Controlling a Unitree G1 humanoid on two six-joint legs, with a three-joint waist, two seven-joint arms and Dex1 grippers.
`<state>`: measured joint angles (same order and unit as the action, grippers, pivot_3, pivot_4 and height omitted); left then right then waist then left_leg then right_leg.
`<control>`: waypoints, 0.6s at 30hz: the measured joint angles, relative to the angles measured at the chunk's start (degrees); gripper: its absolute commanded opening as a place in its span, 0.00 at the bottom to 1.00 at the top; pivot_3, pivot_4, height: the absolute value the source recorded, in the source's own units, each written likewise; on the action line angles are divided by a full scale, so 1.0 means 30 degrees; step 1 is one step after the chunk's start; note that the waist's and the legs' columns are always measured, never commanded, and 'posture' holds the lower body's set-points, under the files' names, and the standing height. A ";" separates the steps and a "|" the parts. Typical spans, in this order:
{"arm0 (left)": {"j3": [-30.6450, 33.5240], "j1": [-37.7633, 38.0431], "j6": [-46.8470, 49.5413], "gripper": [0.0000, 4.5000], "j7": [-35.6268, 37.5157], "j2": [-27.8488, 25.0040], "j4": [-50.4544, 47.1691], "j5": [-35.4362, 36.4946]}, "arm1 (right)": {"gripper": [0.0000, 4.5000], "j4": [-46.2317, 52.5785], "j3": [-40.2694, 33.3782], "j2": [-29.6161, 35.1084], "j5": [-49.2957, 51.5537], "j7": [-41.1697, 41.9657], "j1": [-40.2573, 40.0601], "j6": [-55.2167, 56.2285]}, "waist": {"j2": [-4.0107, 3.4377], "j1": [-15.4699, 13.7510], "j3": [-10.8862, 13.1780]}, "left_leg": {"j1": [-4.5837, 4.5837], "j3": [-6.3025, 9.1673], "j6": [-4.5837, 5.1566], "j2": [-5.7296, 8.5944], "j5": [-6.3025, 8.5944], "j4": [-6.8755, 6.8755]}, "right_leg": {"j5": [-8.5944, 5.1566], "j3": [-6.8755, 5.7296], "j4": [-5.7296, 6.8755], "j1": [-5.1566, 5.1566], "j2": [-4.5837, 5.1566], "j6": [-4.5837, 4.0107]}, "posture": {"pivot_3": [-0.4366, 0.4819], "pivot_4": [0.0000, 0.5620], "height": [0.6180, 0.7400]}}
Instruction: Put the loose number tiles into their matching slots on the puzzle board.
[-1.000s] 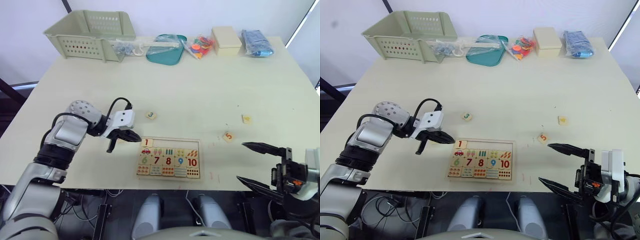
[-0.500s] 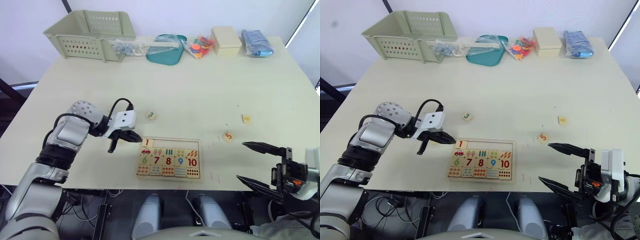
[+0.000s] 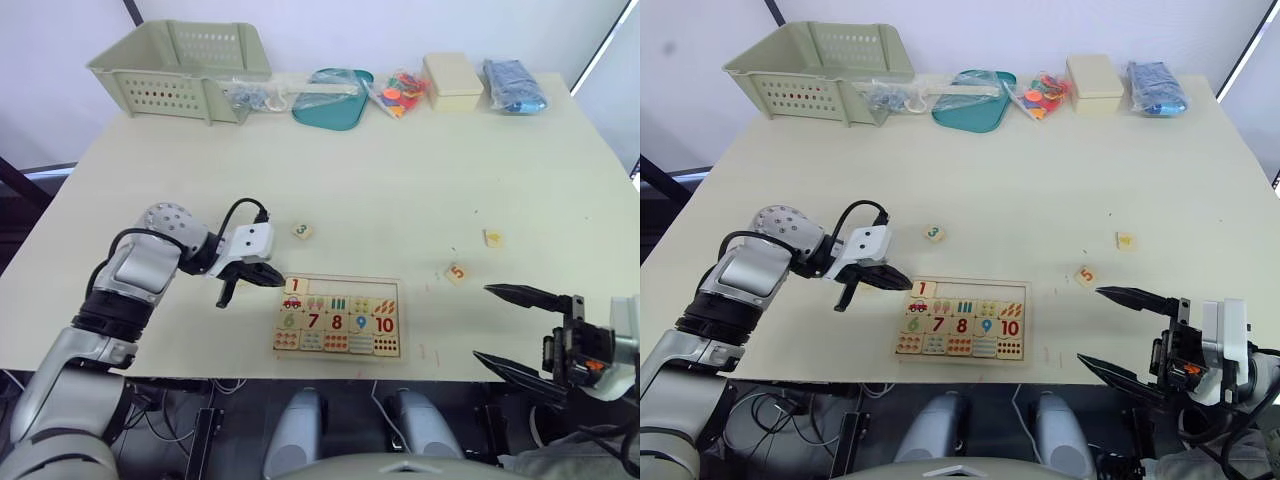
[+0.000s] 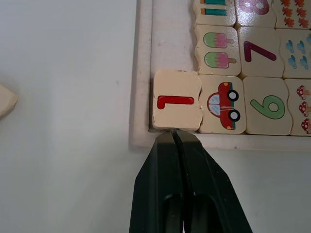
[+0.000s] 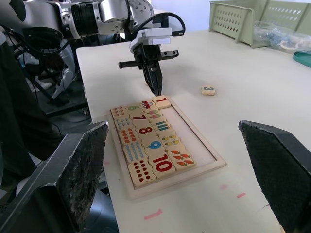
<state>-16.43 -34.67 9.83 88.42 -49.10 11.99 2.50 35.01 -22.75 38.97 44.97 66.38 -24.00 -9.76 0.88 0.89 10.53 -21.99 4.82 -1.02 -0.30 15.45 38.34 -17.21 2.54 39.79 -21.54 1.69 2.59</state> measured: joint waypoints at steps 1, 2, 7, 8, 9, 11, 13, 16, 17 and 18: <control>0.0000 0.0018 0.0030 0.01 0.0016 0.0000 -0.0045 0.0002 | 1.00 0.0000 0.0000 0.0000 0.0000 0.0004 0.0000 0.0000 | 0.0000 0.0001 0.0000 | 0.0000 0.0000 0.0000 0.0000 0.0000 0.0000 | 0.0000 0.0000 0.0000 0.0000 0.0000 0.0000 | 0.48 0.27 1.00; 0.0000 0.0018 0.0033 0.01 0.0017 0.0000 -0.0045 0.0002 | 1.00 0.0000 0.0000 0.0000 0.0000 0.0004 0.0000 0.0000 | 0.0000 0.0000 0.0000 | 0.0000 0.0000 0.0000 0.0000 0.0000 0.0001 | 0.0000 0.0000 0.0000 0.0000 0.0000 0.0000 | 0.48 0.27 1.00; 0.0010 0.0182 0.0351 0.01 0.0058 -0.0112 -0.0371 0.0101 | 1.00 0.0000 -0.0001 0.0002 0.0011 0.0054 -0.0098 0.0000 | 0.0000 0.0001 0.0000 | -0.0001 0.0000 0.0000 0.0000 0.0000 0.0000 | 0.0000 0.0000 -0.0001 0.0000 0.0000 0.0000 | 0.48 0.27 1.00; 0.0010 0.0182 0.0351 0.01 0.0062 -0.0145 -0.0371 0.0117 | 1.00 0.0000 -0.0001 0.0002 0.0011 0.0056 -0.0104 0.0000 | 0.0000 0.0000 0.0000 | -0.0001 0.0001 0.0000 0.0000 0.0000 0.0000 | 0.0000 0.0000 -0.0001 0.0000 0.0000 0.0000 | 0.48 0.27 1.00; 0.0013 0.0177 0.0348 0.01 0.0091 -0.0227 -0.0365 0.0165 | 1.00 0.0000 -0.0002 0.0002 0.0011 0.0057 -0.0111 0.0000 | 0.0000 0.0001 0.0000 | 0.0000 0.0000 0.0000 0.0000 0.0000 0.0000 | 0.0000 0.0000 0.0000 0.0000 0.0000 0.0000 | 0.48 0.27 1.00; 0.0031 0.0166 0.0339 0.01 0.0144 -0.0314 -0.0349 0.0221 | 1.00 0.0001 -0.0003 0.0002 0.0012 0.0057 -0.0128 0.0000 | 0.0000 0.0006 0.0000 | 0.0000 0.0000 0.0000 0.0000 0.0000 0.0000 | 0.0000 0.0001 0.0000 -0.0001 -0.0001 0.0000 | 0.48 0.27 1.00; 0.0228 -0.0081 0.0296 0.01 0.0609 -0.0823 0.0022 0.0739 | 1.00 0.0001 -0.0003 0.0002 0.0012 0.0055 -0.0184 0.0000 | 0.0000 0.0013 0.0000 | 0.0003 0.0000 0.0000 -0.0001 0.0000 0.0000 | 0.0000 -0.0001 0.0001 0.0000 -0.0002 0.0000 | 0.48 0.27 1.00; 0.0616 -0.0377 0.0744 0.01 0.0663 -0.1105 0.0151 0.1682 | 1.00 0.0000 -0.0003 0.0001 0.0009 0.0051 -0.0122 0.0001 | 0.0000 0.0005 0.0000 | -0.0001 -0.0001 0.0000 0.0000 0.0000 0.0001 | 0.0000 0.0000 -0.0001 0.0000 0.0002 0.0000 | 0.48 0.27 1.00; 0.0636 -0.0378 0.0813 0.01 0.0664 -0.1102 0.0151 0.1804 | 1.00 0.0000 -0.0002 0.0001 0.0009 0.0051 -0.0105 0.0000 | 0.0000 0.0002 0.0000 | -0.0001 -0.0001 0.0000 0.0000 0.0000 0.0001 | 0.0000 -0.0001 -0.0001 0.0000 0.0002 0.0000 | 0.48 0.27 1.00; 0.0644 -0.0377 0.0937 0.01 0.0664 -0.1071 0.0146 0.1922 | 1.00 0.0000 -0.0002 0.0001 0.0008 0.0053 -0.0101 0.0000 | 0.0000 -0.0001 0.0000 | -0.0001 -0.0001 0.0000 0.0000 0.0000 0.0001 | 0.0000 -0.0002 -0.0001 0.0000 0.0002 0.0000 | 0.48 0.27 1.00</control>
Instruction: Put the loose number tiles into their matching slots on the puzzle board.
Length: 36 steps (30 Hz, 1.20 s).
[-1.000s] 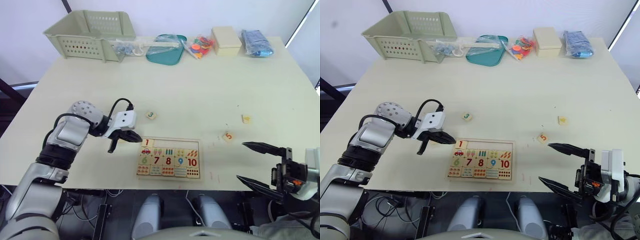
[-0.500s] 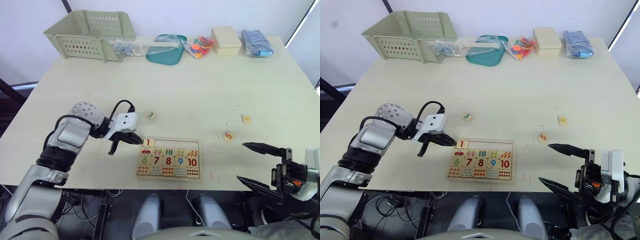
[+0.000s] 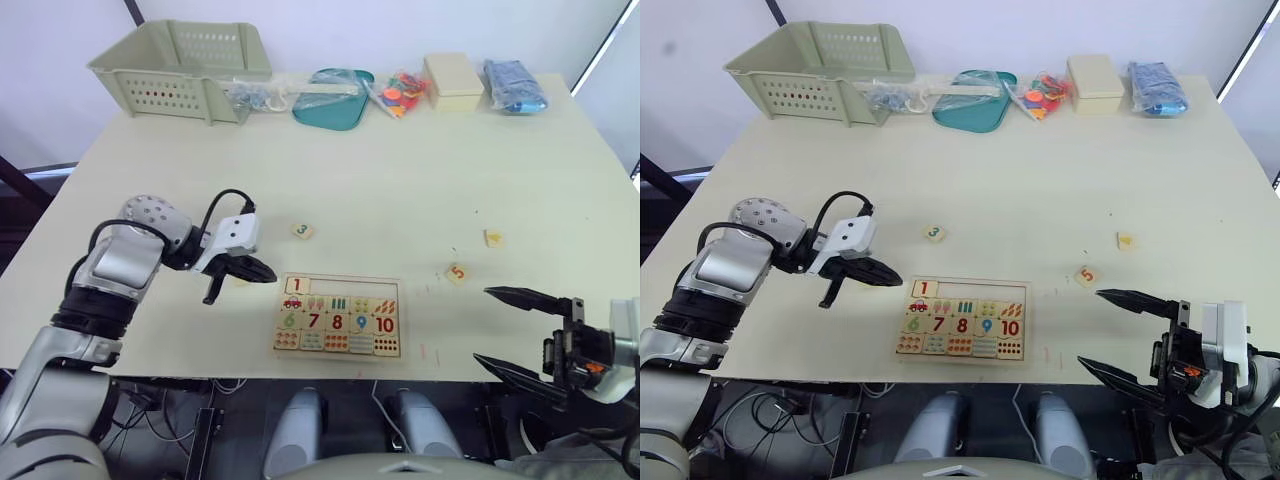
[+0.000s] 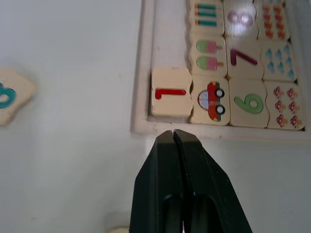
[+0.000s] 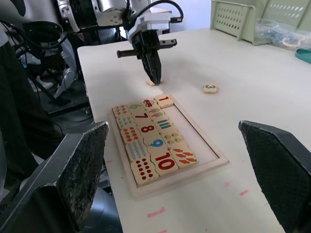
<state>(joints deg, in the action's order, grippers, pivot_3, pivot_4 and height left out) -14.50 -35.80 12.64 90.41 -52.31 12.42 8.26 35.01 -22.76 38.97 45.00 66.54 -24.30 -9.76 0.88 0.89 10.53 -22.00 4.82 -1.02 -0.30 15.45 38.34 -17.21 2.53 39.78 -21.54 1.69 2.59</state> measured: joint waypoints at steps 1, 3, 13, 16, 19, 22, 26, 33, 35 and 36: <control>0.0005 0.0000 0.0235 0.01 -0.0005 0.0092 -0.0025 0.0129 | 1.00 0.0000 0.0000 0.0000 0.0000 0.0003 0.0011 0.0000 | 0.0000 0.0000 0.0000 | -0.0001 0.0001 0.0000 0.0001 0.0000 0.0000 | 0.0000 -0.0001 0.0000 0.0000 0.0000 0.0000 | 0.48 0.27 1.00; 0.0003 0.0001 0.0520 0.01 -0.0015 0.0300 -0.0162 0.0312 | 1.00 0.0000 0.0000 0.0000 0.0000 0.0004 0.0038 0.0000 | 0.0000 0.0002 0.0000 | -0.0001 0.0002 0.0000 0.0001 0.0000 0.0000 | 0.0000 0.0000 0.0000 0.0000 0.0000 0.0000 | 0.48 0.27 1.00; -0.0024 0.0146 0.1321 0.01 -0.0370 0.1127 -0.0984 0.0349 | 1.00 -0.0001 0.0000 0.0001 0.0001 0.0045 0.0109 -0.0011 | 0.0000 0.0025 0.0000 | 0.0003 0.0001 0.0000 -0.0001 0.0000 -0.0002 | 0.0000 0.0002 0.0001 0.0000 -0.0005 0.0000 | 0.48 0.27 1.00; -0.0022 0.0206 0.1367 0.01 -0.0448 0.1143 -0.0984 0.0348 | 1.00 0.0001 0.0000 0.0001 0.0001 -0.0004 0.0103 -0.0017 | 0.0000 0.0018 0.0000 | 0.0002 0.0000 0.0000 -0.0001 0.0000 -0.0001 | 0.0000 0.0002 0.0000 0.0000 -0.0003 0.0000 | 0.48 0.27 1.00; 0.0088 0.0527 0.1523 0.01 -0.0639 0.1140 -0.0992 0.0369 | 1.00 0.0028 0.0001 0.0000 0.0001 -0.0077 0.0049 -0.0018 | 0.0000 0.0021 0.0000 | 0.0001 0.0002 0.0000 -0.0001 0.0000 -0.0001 | 0.0000 0.0002 0.0000 -0.0001 -0.0003 0.0000 | 0.48 0.27 1.00; 0.0512 0.1035 0.2045 0.01 -0.1032 0.1115 -0.1309 0.0774 | 1.00 0.0042 0.0008 0.0000 -0.0001 -0.0116 0.0014 -0.0018 | 0.0000 0.0018 0.0000 | 0.0000 0.0004 -0.0001 -0.0007 0.0000 -0.0002 | 0.0000 0.0002 0.0000 -0.0001 0.0000 0.0000 | 0.48 0.27 1.00; 0.2101 0.2260 0.3376 0.01 -0.1880 0.0850 -0.2327 0.1918 | 1.00 0.0080 0.0192 -0.0005 -0.0007 -0.0210 0.0079 -0.0017 | -0.0001 0.0058 0.0001 | 0.0004 0.0002 0.0000 -0.0023 0.0000 -0.0005 | 0.0000 0.0007 0.0000 -0.0004 0.0001 -0.0001 | 0.48 0.27 1.00; 0.7270 0.5266 0.6893 0.01 -0.4942 0.0587 -0.3868 0.4910 | 1.00 -0.0077 0.1098 -0.0002 -0.0218 -0.0218 0.1257 0.0011 | -0.0002 0.0055 0.0001 | 0.0013 0.0052 0.0000 -0.0052 0.0000 -0.0005 | 0.0000 0.0008 0.0003 -0.0001 0.0033 0.0000 | 0.48 0.27 1.00; 0.9229 0.6337 0.6802 0.01 -0.6209 0.0913 -0.4102 0.5477 | 1.00 -0.0183 0.1605 -0.0047 -0.0279 -0.0179 0.1646 0.0014 | -0.0001 0.0050 0.0001 | 0.0016 0.0077 -0.0001 -0.0055 0.0001 -0.0010 | 0.0000 0.0009 -0.0002 -0.0002 0.0045 0.0000 | 0.48 0.27 1.00; 0.9988 0.6940 0.6708 0.01 -0.6785 0.1006 -0.4246 0.5588 | 1.00 -0.0333 0.1796 -0.0076 -0.0323 -0.0133 0.1793 0.0014 | -0.0001 0.0025 0.0000 | 0.0011 0.0086 -0.0001 -0.0052 0.0001 -0.0010 | 0.0000 0.0003 -0.0004 -0.0002 0.0052 0.0000 | 0.48 0.27 1.00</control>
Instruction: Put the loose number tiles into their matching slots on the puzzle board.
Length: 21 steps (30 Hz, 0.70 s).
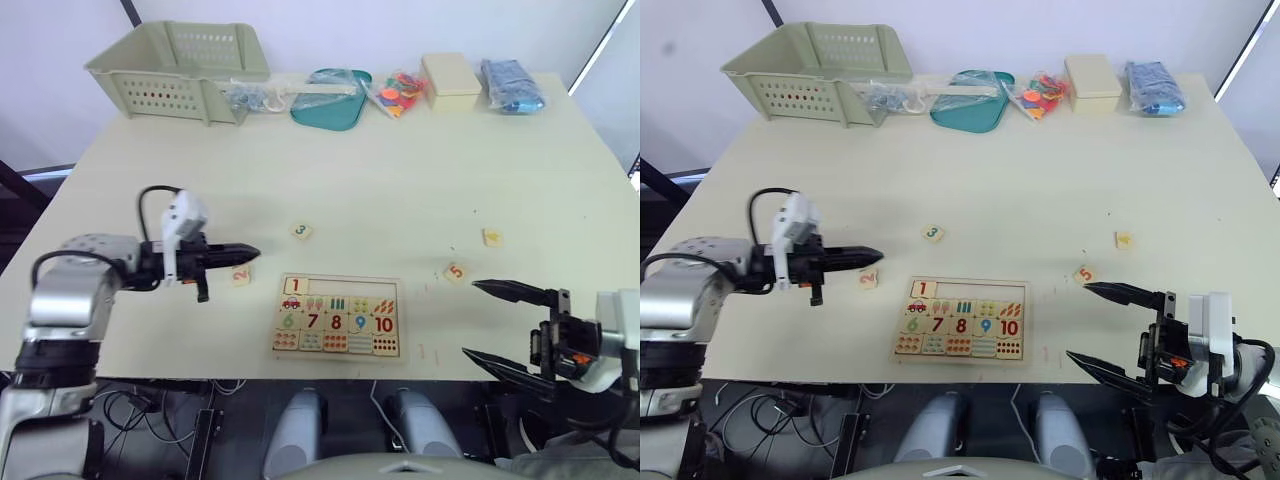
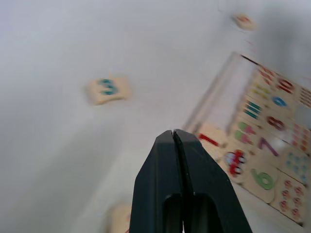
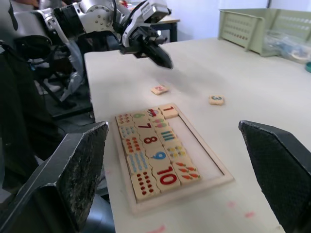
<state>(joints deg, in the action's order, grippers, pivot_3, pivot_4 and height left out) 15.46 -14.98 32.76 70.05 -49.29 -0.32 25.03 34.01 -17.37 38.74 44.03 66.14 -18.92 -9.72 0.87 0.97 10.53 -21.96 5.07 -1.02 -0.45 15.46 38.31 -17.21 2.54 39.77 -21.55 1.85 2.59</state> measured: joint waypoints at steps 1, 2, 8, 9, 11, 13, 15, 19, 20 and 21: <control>0.0646 0.0562 -0.0136 0.01 -0.0504 0.0060 -0.0104 0.0005 | 1.00 -0.0193 0.0127 -0.0016 -0.0027 0.0077 0.0090 0.0003 | 0.0001 -0.0007 0.0000 | 0.0000 0.0001 -0.0001 0.0002 0.0000 -0.0002 | 0.0000 0.0000 -0.0007 0.0000 0.0009 0.0000 | 0.48 0.27 1.00; 0.1225 0.1127 -0.0239 0.01 -0.0933 0.0077 -0.0163 0.0012 | 1.00 -0.0380 0.0263 -0.0030 -0.0052 0.0154 0.0203 0.0008 | 0.0001 -0.0014 0.0000 | 0.0000 0.0000 0.0000 0.0003 0.0000 -0.0003 | 0.0000 0.0001 -0.0010 -0.0001 0.0017 0.0000 | 0.48 0.27 1.00; 0.3541 0.4070 -0.0605 0.01 -0.3341 0.1116 -0.1093 0.0156 | 1.00 -0.1717 0.0446 -0.0089 -0.0452 0.0802 0.0884 0.0465 | 0.0004 -0.0123 -0.0002 | 0.0007 0.0000 0.0000 0.0019 0.0000 -0.0001 | 0.0002 -0.0006 -0.0019 0.0008 0.0058 0.0003 | 0.48 0.27 1.00; 0.3802 0.4417 -0.0804 0.01 -0.3801 0.1628 -0.1261 0.0274 | 1.00 -0.2035 0.0442 -0.0104 -0.0596 0.0832 0.1010 0.0581 | 0.0005 -0.0120 -0.0003 | 0.0010 -0.0009 0.0000 0.0019 0.0000 0.0000 | 0.0002 -0.0002 -0.0017 0.0008 0.0063 0.0003 | 0.48 0.27 1.00; 0.4144 0.5156 -0.1112 0.01 -0.4917 0.2240 -0.1589 0.0308 | 1.00 -0.2865 0.0475 -0.0145 -0.1400 0.0746 0.1309 0.1071 | 0.0014 -0.0107 -0.0007 | 0.0007 0.0004 -0.0002 0.0011 0.0000 0.0000 | 0.0002 -0.0017 -0.0017 0.0005 0.0056 0.0001 | 0.48 0.27 1.00; 0.4579 0.5359 -0.1134 0.01 -0.5283 0.2305 -0.1886 0.0342 | 1.00 -0.2990 0.0536 -0.0144 -0.1569 0.0720 0.1411 0.1154 | 0.0014 -0.0093 -0.0008 | 0.0017 0.0004 -0.0002 0.0003 0.0000 -0.0004 | 0.0002 -0.0012 -0.0014 0.0007 0.0050 -0.0003 | 0.48 0.27 1.00; 0.5306 0.6412 -0.1142 0.01 -0.5779 0.2544 -0.2778 0.0778 | 1.00 -0.3189 0.0616 0.0344 -0.1087 0.0989 0.1505 0.0393 | 0.0006 -0.0017 -0.0005 | 0.0036 -0.0051 -0.0002 0.0007 0.0001 -0.0023 | 0.0003 0.0041 -0.0016 0.0007 0.0066 0.0000 | 0.48 0.27 1.00; 0.5970 0.8061 -0.0167 0.16 -0.5433 0.2695 -0.3579 0.2420 | 1.00 -0.3467 0.0523 0.0862 -0.0224 0.1534 0.1782 -0.0476 | 0.0015 -0.0031 -0.0009 | 0.0025 -0.0028 -0.0001 0.0004 0.0002 -0.0024 | 0.0003 0.0014 -0.0033 0.0004 0.0076 -0.0001 | 0.48 0.27 1.00; 0.6110 0.8312 0.0066 0.21 -0.5304 0.2646 -0.3769 0.2742 | 1.00 -0.3479 0.0440 0.0866 -0.0161 0.1551 0.1909 -0.0499 | 0.0013 -0.0037 -0.0008 | 0.0030 -0.0029 -0.0001 0.0003 0.0002 -0.0025 | 0.0002 0.0015 -0.0030 0.0006 0.0072 -0.0003 | 0.48 0.27 1.00; 0.6226 0.8565 0.0264 0.31 -0.5136 0.2569 -0.3985 0.3045 | 1.00 -0.3529 0.0362 0.0869 -0.0078 0.1561 0.2028 -0.0519 | 0.0012 -0.0052 -0.0007 | 0.0030 -0.0027 -0.0001 0.0002 0.0002 -0.0024 | 0.0000 0.0013 -0.0028 0.0006 0.0066 -0.0006 | 0.48 0.27 1.00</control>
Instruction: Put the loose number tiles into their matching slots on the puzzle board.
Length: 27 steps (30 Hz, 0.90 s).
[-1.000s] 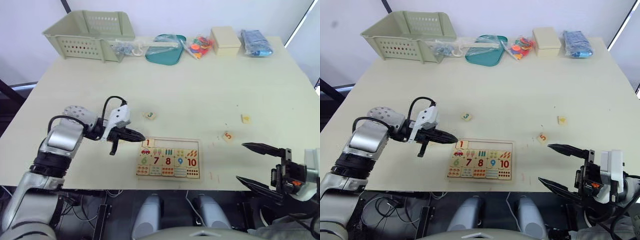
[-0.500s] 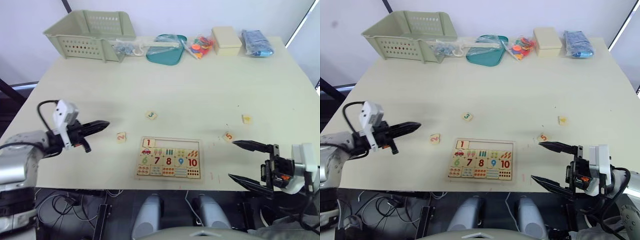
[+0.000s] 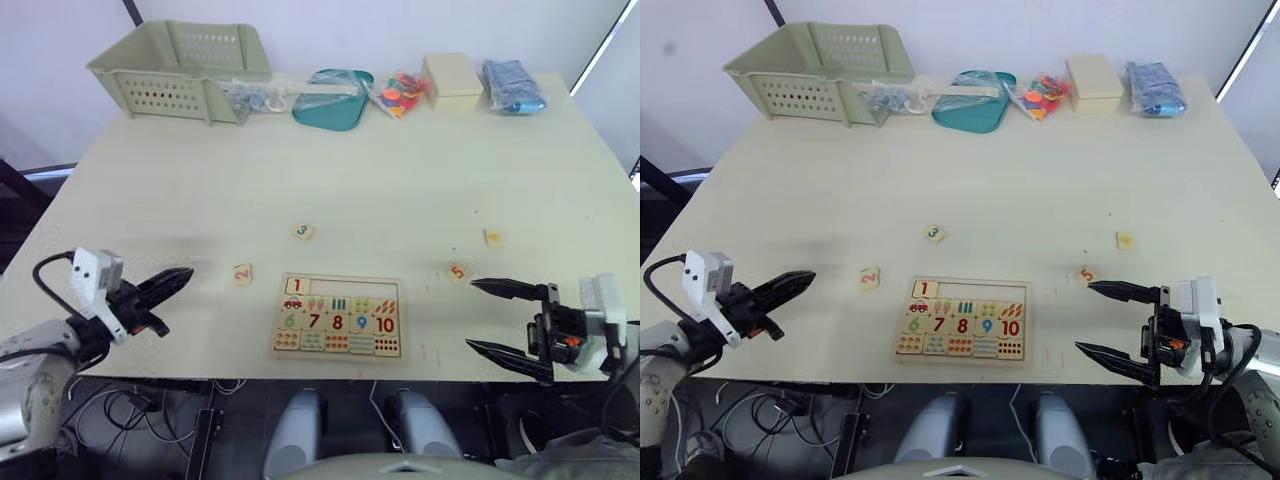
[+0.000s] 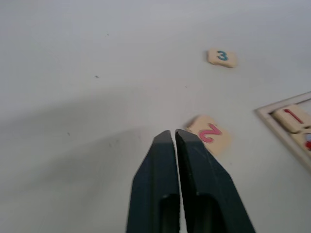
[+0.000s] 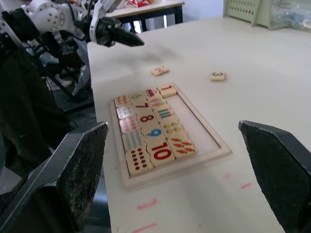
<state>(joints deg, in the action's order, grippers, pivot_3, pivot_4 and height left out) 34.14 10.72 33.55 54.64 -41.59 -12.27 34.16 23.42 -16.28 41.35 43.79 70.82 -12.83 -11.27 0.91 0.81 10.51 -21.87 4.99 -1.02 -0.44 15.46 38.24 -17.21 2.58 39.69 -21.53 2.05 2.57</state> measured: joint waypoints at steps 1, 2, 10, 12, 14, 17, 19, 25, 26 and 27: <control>0.0041 0.0121 0.0079 0.37 0.0074 -0.0046 -0.0090 0.0120 | 1.00 -0.0021 -0.0056 0.0000 0.0059 0.0001 0.0045 -0.0005 | 0.0000 -0.0007 0.0000 | 0.0000 0.0004 0.0000 0.0000 0.0000 0.0000 | 0.0000 -0.0004 0.0000 0.0001 -0.0003 0.0000 | 0.48 0.27 1.00; 0.0091 0.0486 0.0237 0.48 0.0292 -0.0274 -0.0253 0.0409 | 1.00 -0.0129 -0.0259 0.0019 0.0184 0.0046 0.0071 0.0000 | 0.0002 -0.0035 -0.0001 | 0.0001 0.0001 0.0000 0.0001 0.0000 0.0001 | -0.0001 -0.0003 -0.0001 0.0003 -0.0008 0.0000 | 0.48 0.27 1.00; -0.1190 0.0018 -0.0653 0.99 0.1935 -0.1782 0.0456 0.0078 | 1.00 -0.0689 -0.0884 0.0045 0.0058 0.0495 -0.0640 0.0101 | -0.0001 -0.0046 0.0000 | 0.0001 -0.0037 0.0000 0.0011 -0.0001 0.0003 | -0.0002 -0.0004 -0.0005 0.0003 -0.0027 0.0000 | 0.48 0.27 1.00; -0.2105 -0.0839 -0.1509 0.99 0.2791 -0.2346 0.1521 -0.0490 | 1.00 -0.0667 -0.0908 0.0059 0.0020 0.0542 -0.0661 0.0111 | -0.0002 -0.0016 0.0001 | 0.0007 -0.0065 -0.0001 0.0007 -0.0001 0.0002 | -0.0002 0.0008 -0.0005 0.0002 -0.0037 0.0000 | 0.48 0.27 1.00; -0.2561 -0.1281 -0.1829 0.99 0.3134 -0.2561 0.2076 -0.0711 | 1.00 -0.0662 -0.0907 0.0062 -0.0014 0.0549 -0.0671 0.0111 | -0.0005 -0.0008 0.0002 | 0.0008 -0.0076 -0.0001 0.0009 -0.0001 0.0001 | -0.0002 0.0012 -0.0005 0.0001 -0.0039 0.0000 | 0.48 0.27 1.00; -0.4246 -0.3105 -0.3337 0.99 0.4566 -0.3433 0.4172 -0.1786 | 1.00 -0.0565 -0.0931 0.0129 -0.0060 0.0552 -0.0609 0.0095 | -0.0005 0.0010 0.0003 | -0.0002 -0.0108 -0.0001 0.0013 -0.0001 -0.0006 | -0.0001 0.0010 -0.0017 -0.0004 -0.0042 0.0001 | 0.48 0.27 1.00; -0.4921 -0.3726 -0.4071 0.99 0.5174 -0.3599 0.5094 -0.2219 | 1.00 -0.0495 -0.0952 0.0144 -0.0064 0.0551 -0.0620 0.0096 | -0.0005 0.0042 0.0003 | 0.0000 -0.0103 0.0000 0.0005 0.0000 -0.0026 | -0.0001 0.0022 -0.0025 -0.0008 -0.0035 0.0002 | 0.48 0.27 1.00; -0.6433 -0.5353 -0.6334 0.99 0.6358 -0.3637 0.7526 -0.3538 | 1.00 -0.0147 -0.1018 0.0129 -0.0047 0.0402 -0.0633 0.0111 | -0.0006 0.0029 0.0004 | -0.0030 -0.0092 0.0001 0.0010 0.0000 -0.0029 | 0.0000 0.0000 -0.0029 -0.0023 -0.0037 0.0002 | 0.48 0.27 1.00; -0.6479 -0.5454 -0.6445 0.99 0.6477 -0.3639 0.7688 -0.3590 | 1.00 -0.0072 -0.1047 0.0120 -0.0046 0.0393 -0.0669 0.0111 | -0.0006 0.0029 0.0004 | -0.0030 -0.0088 0.0000 0.0009 0.0000 -0.0030 | 0.0000 0.0000 -0.0030 -0.0023 -0.0036 0.0003 | 0.48 0.27 1.00; -0.6567 -0.5581 -0.6552 0.99 0.6719 -0.3675 0.7926 -0.3700 | 1.00 0.0135 -0.1109 0.0112 -0.0043 0.0379 -0.0695 0.0124 | -0.0007 0.0031 0.0004 | -0.0029 -0.0081 0.0001 0.0009 0.0000 -0.0030 | 0.0000 -0.0001 -0.0030 -0.0022 -0.0036 0.0003 | 0.48 0.27 1.00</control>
<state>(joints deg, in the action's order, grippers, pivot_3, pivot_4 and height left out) 14.44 -6.03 13.90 74.80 -52.61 11.51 23.06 23.83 -19.61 41.68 43.66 71.96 -14.92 -10.90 0.89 0.90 10.52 -21.96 4.75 -1.02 -0.42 15.46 38.15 -17.21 2.58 39.60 -21.60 1.94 2.58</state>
